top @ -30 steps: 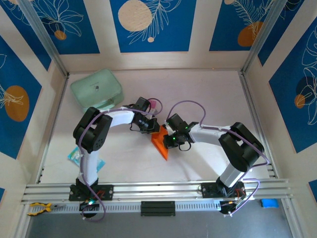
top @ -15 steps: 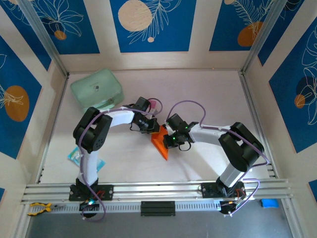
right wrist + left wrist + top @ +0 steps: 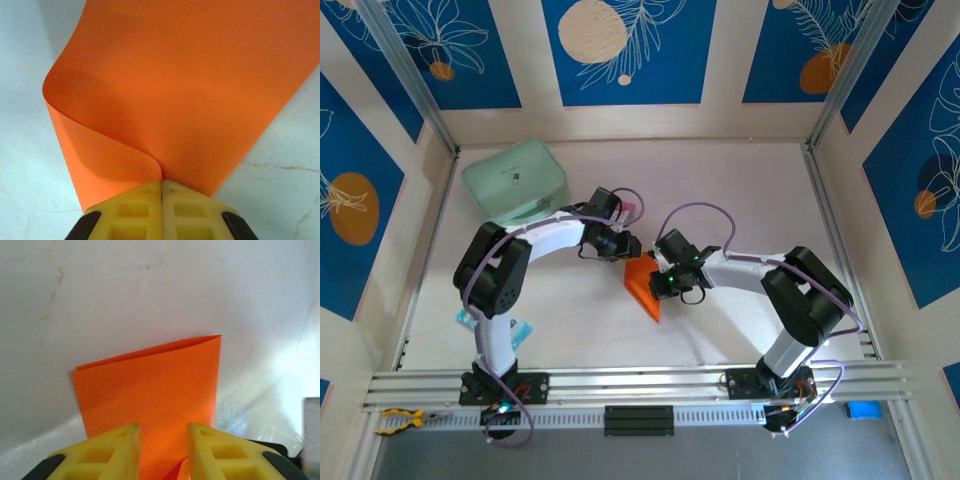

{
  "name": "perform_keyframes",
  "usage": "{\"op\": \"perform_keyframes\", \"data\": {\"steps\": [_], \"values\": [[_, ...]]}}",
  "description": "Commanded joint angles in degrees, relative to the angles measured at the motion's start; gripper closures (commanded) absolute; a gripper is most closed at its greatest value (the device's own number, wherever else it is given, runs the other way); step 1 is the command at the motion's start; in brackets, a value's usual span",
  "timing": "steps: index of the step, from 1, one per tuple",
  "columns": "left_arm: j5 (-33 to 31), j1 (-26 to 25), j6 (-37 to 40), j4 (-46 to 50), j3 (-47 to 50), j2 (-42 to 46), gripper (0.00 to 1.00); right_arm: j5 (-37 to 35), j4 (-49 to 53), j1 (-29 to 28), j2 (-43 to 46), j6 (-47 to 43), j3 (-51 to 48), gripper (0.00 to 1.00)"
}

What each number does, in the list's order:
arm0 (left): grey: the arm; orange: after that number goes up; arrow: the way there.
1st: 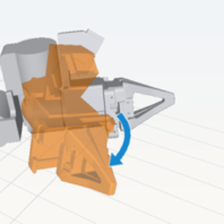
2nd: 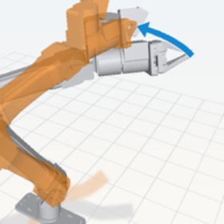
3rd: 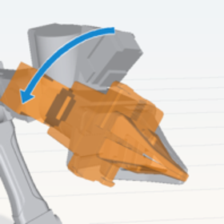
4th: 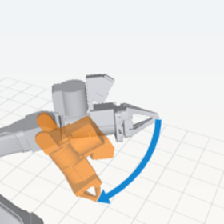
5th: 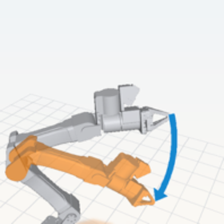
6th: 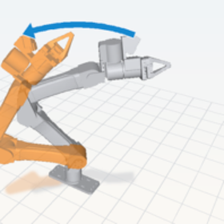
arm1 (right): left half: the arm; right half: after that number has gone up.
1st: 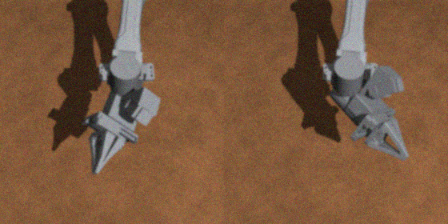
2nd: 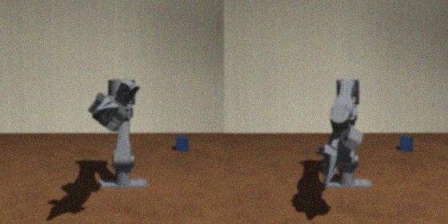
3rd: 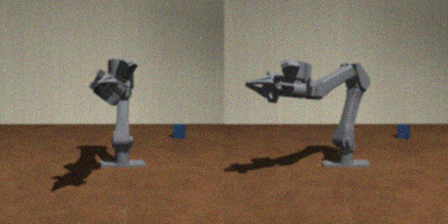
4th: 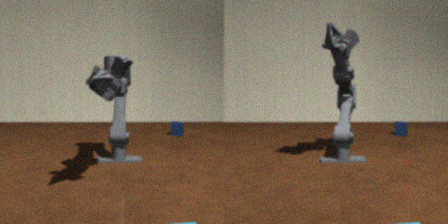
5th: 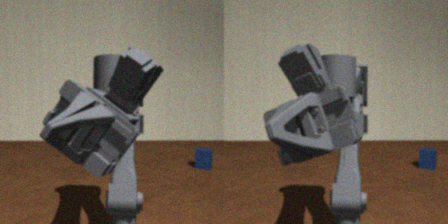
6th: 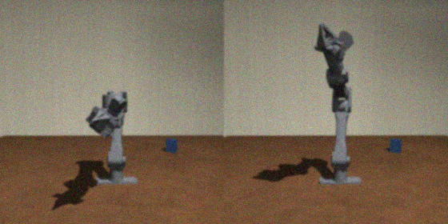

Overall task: Fold a paper plane with a square sheet of paper (pick it up from the middle)
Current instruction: Third fold the triangle at the center of the table.

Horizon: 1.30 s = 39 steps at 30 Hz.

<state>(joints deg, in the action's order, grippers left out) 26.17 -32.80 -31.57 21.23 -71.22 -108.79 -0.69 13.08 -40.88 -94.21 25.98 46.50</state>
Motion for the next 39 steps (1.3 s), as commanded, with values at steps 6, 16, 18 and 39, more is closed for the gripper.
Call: {"op": "perform_keyframes", "data": {"steps": [6,16,18,39], "values": [[-2.3,0.1,-3.6,-1.7,8.1,8.8,0.76,-0.5,0.6,0.0,-1.0,0.6,-1.6,1.00],[9.7,-1.2,-27.1,-36.1,29.3,18.4,0.98,-0.3,-0.1,0.2,-0.9,1.4,-2.4,1.00],[10.3,-2.8,-30.4,-42.2,31.8,17.5,0.99,-0.3,-0.2,0.2,-1.0,1.4,-2.4,1.00],[7.6,-6.4,-32.7,-46.7,35.6,11.3,1.00,-0.8,0.4,0.2,-1.0,2.4,-2.1,1.00]]}}
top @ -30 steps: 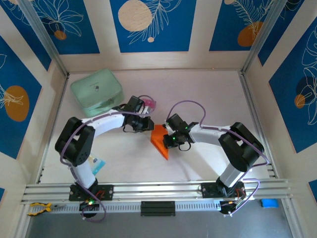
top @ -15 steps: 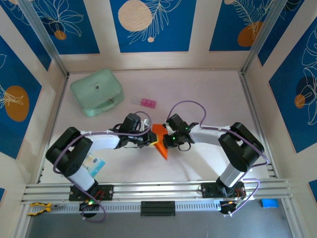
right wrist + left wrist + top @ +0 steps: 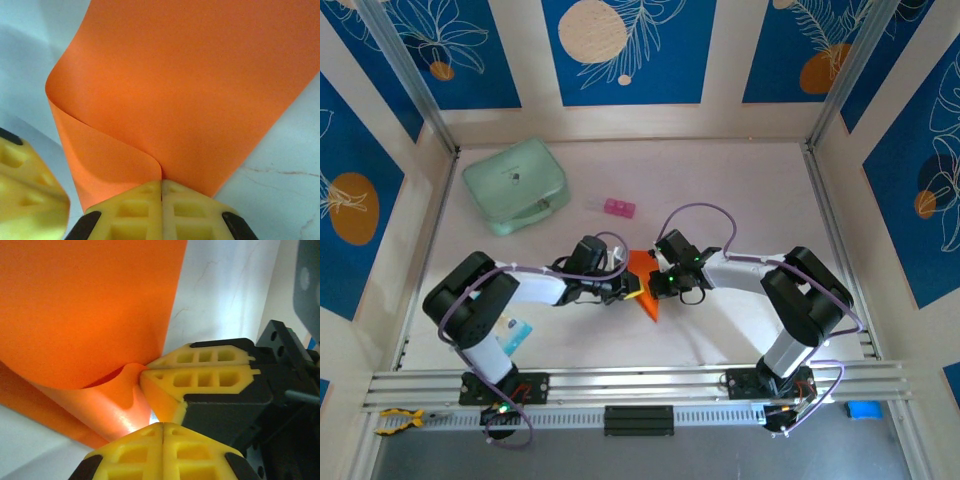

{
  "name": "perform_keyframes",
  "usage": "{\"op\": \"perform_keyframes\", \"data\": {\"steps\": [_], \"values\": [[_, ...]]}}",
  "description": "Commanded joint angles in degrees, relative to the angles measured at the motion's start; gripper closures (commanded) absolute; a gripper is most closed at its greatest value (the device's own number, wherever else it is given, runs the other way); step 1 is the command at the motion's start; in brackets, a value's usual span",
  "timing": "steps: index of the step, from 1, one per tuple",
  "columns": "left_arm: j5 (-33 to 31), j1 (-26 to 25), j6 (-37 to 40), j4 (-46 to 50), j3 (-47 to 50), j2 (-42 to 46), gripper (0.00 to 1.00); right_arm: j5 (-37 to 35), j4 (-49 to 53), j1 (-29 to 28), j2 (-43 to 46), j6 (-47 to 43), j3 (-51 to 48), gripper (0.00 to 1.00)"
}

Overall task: Fold a paper plane with a square sheet of paper (pick it up from the middle)
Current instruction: Third fold the triangle at the center of the table.

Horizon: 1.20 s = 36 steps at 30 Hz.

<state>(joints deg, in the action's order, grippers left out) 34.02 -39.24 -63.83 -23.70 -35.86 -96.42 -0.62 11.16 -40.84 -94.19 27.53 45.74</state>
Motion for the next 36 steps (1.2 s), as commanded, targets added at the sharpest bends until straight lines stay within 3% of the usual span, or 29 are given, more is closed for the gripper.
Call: {"op": "perform_keyframes", "data": {"steps": [1,19,27,36], "values": [[-0.2,0.0,-0.7,-2.2,0.2,-1.4,1.00,-0.9,2.2,0.1,-1.1,0.9,-1.4,1.00],[-2.6,0.0,2.4,1.8,-1.3,-5.4,1.00,-1.0,2.1,0.0,-1.7,1.0,-1.5,1.00],[-3.8,0.0,5.2,5.9,-2.6,-0.8,0.96,-0.9,1.9,0.0,-1.8,1.3,-1.5,1.00],[-1.6,-0.1,4.8,3.1,-4.0,-2.4,0.92,-1.0,1.9,0.0,-1.8,1.4,-1.5,1.00]]}}
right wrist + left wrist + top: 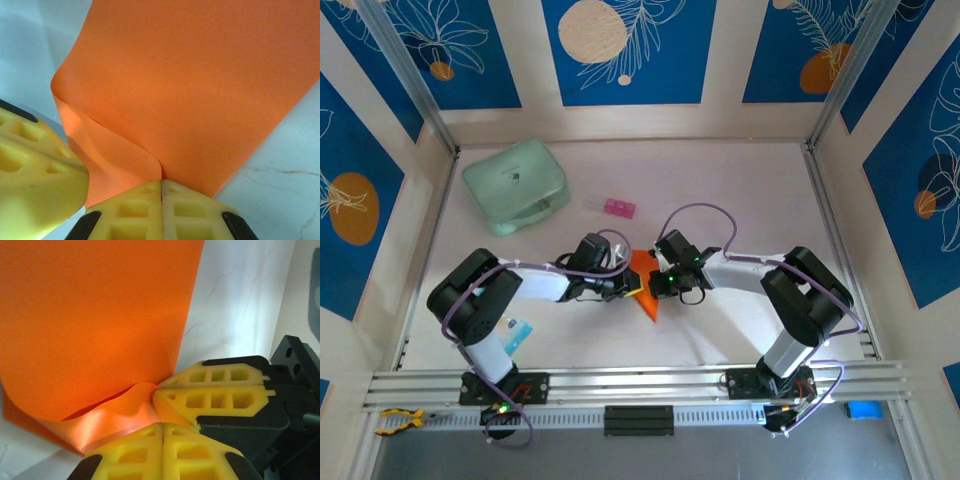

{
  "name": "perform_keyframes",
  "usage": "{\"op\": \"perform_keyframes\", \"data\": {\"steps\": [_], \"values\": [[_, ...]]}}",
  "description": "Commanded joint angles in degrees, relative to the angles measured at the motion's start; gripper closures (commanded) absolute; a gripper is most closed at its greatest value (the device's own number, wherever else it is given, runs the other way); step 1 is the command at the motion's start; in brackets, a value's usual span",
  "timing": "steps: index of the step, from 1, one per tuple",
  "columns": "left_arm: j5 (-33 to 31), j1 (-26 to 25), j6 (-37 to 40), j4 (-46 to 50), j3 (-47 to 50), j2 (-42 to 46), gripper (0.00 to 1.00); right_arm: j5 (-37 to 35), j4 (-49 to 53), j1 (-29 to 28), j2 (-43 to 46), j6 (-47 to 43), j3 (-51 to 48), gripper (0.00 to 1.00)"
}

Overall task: Fold a paper plane with a square sheet of paper (pick it up from the middle)
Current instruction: Third fold the triangle at the center of the table.

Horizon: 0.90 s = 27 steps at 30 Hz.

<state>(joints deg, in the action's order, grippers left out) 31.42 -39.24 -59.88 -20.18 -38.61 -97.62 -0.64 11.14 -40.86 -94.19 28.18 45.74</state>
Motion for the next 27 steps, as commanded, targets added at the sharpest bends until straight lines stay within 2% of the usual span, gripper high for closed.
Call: {"op": "perform_keyframes", "data": {"steps": [1,5,10,14,18,23,27], "values": [[0.7,-0.1,0.7,-0.3,-1.3,-1.8,0.92,-1.0,2.0,0.0,-1.9,0.8,-1.5,1.00],[0.3,-0.1,0.4,1.4,-1.1,-3.8,0.93,-0.9,2.1,0.0,-1.8,0.7,-1.6,1.00],[-3.1,-0.1,3.2,10.0,-1.5,-3.9,0.95,-0.8,2.0,0.0,-1.3,0.8,-1.7,1.00],[-2.3,-0.1,3.2,9.1,-1.2,-5.5,0.97,0.1,1.9,0.2,-0.6,1.4,-1.1,0.99],[-2.1,-0.1,3.3,8.8,-1.6,-5.7,0.97,1.6,2.8,0.7,2.5,2.8,0.2,0.91],[-2.0,-0.1,3.4,8.7,-1.6,-5.9,0.97,3.3,4.2,3.1,9.2,7.9,-0.3,0.68],[-2.0,-0.1,3.5,8.5,-1.5,-5.8,0.97,8.8,2.1,3.6,12.1,11.7,-2.4,0.67]]}}
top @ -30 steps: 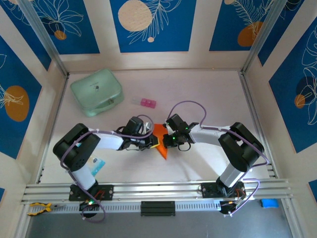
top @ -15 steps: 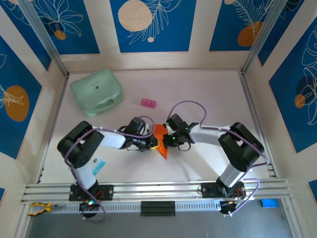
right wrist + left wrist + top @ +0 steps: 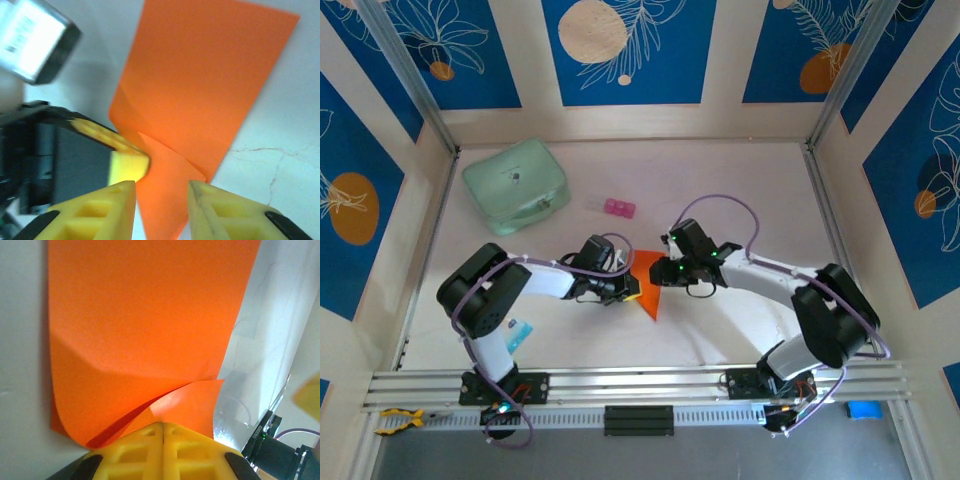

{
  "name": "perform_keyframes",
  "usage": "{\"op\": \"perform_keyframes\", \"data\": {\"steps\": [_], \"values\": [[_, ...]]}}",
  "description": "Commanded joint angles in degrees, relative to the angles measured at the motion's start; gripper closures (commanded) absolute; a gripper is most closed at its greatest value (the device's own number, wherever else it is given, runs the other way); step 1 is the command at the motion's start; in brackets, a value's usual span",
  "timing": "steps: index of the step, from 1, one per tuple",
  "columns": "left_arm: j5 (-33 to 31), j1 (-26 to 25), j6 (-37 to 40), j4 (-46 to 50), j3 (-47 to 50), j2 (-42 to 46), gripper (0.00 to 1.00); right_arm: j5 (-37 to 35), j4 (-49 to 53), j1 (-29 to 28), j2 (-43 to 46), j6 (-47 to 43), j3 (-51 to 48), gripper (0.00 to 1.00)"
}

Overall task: Fold a paper plane with a square sheet of paper (pick it up from the middle)
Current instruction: Third fold the triangle at the center of the table.

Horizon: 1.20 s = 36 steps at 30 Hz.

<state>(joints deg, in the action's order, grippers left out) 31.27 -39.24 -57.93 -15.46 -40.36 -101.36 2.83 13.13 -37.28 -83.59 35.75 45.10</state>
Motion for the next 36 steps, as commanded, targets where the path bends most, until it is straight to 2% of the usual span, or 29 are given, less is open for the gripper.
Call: {"op": "perform_keyframes", "data": {"steps": [1,4,9,16,26,36], "values": [[-1.9,-0.1,1.6,3.7,0.3,-2.0,0.96,8.1,-1.2,0.0,1.6,4.9,-2.5,0.71],[-1.9,-0.1,1.6,3.7,0.3,-2.0,0.96,12.8,-4.3,-1.6,0.9,7.3,-3.9,0.87],[-1.8,-0.1,1.6,3.4,0.3,-2.1,0.97,11.8,-2.9,-4.7,-1.5,8.9,-3.3,0.98],[-1.7,-0.1,1.8,3.4,0.2,-2.4,0.96,9.9,-1.1,-7.7,-6.2,8.6,0.2,0.99],[-1.5,-0.1,1.8,3.3,0.1,-2.3,0.96,7.0,-0.6,-8.4,-10.4,9.3,0.4,0.98],[-1.5,0.2,2.2,3.8,0.1,-2.6,0.97,6.4,-2.7,-8.3,-6.5,10.9,-6.1,0.98]]}}
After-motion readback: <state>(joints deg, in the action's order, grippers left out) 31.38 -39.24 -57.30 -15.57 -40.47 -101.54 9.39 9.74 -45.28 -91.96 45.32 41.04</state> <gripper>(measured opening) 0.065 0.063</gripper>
